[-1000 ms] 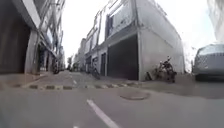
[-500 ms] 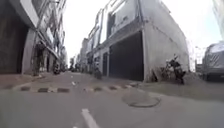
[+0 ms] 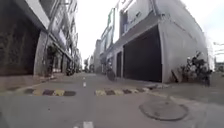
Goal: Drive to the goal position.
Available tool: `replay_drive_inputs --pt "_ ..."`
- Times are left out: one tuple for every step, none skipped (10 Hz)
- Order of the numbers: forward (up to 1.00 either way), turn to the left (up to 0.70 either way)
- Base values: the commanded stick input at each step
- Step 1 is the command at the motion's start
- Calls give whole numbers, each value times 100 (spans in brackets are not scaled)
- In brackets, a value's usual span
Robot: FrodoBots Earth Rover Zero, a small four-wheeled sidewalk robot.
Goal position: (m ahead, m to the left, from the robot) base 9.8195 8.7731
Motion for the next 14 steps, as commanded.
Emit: replay_drive_inputs --pt "100 0" --pt "100 0" --pt "100 0" --pt "100 0" --pt "100 0" --pt "100 0" --pt "100 0" --pt "100 0" --pt "100 -31" --pt "100 -40" --pt "100 -40" --pt "100 -40" --pt "100 -20" --pt "100 -3"
